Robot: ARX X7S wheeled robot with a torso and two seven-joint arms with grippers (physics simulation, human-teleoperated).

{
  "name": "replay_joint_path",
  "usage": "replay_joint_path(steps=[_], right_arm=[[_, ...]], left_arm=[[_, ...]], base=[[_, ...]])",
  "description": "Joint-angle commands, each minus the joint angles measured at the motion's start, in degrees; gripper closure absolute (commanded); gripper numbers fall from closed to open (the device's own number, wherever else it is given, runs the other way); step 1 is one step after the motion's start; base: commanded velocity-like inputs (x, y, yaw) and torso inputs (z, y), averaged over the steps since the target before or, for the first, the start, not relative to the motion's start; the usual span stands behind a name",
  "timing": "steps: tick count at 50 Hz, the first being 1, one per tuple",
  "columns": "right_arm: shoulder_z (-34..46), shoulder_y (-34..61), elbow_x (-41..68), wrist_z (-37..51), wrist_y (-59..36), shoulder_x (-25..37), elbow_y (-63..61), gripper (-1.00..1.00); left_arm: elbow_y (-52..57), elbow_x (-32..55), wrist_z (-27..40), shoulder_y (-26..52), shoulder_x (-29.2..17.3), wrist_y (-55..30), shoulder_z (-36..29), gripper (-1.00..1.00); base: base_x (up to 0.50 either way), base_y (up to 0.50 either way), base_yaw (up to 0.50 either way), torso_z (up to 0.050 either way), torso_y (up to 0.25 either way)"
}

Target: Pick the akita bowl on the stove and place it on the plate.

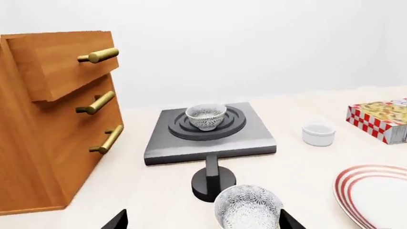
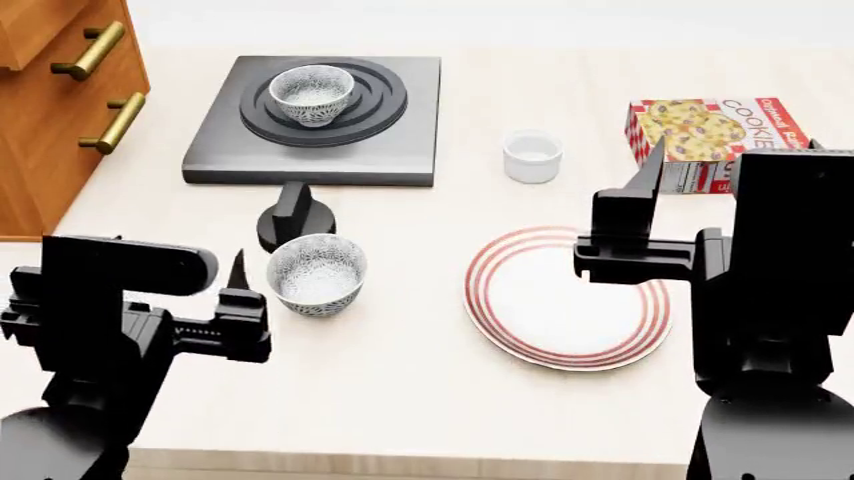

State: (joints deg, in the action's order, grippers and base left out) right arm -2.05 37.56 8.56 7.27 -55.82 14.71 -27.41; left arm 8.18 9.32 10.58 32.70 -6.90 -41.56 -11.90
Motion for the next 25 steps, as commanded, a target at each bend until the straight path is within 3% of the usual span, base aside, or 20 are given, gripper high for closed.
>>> replay_joint_path(steps=[1,25], right_arm=[[-1.1,-0.2,-0.5,-0.8,0.0,-0.8,0.1,-1.00],[-0.5,-0.3,0.3,-0.9,-0.4,-0.4,-0.2,-1.00]], left_arm=[[-5.6,2.8,-1.0,9.0,2.3,-6.6,3.6,-1.00],[-12.8,6.1,-0.4,18.8,2.4,-13.6,3.4,-1.00]], base=[[0.00,0.00,0.00,0.000,0.000],[0.00,0.00,0.00,0.000,0.000]])
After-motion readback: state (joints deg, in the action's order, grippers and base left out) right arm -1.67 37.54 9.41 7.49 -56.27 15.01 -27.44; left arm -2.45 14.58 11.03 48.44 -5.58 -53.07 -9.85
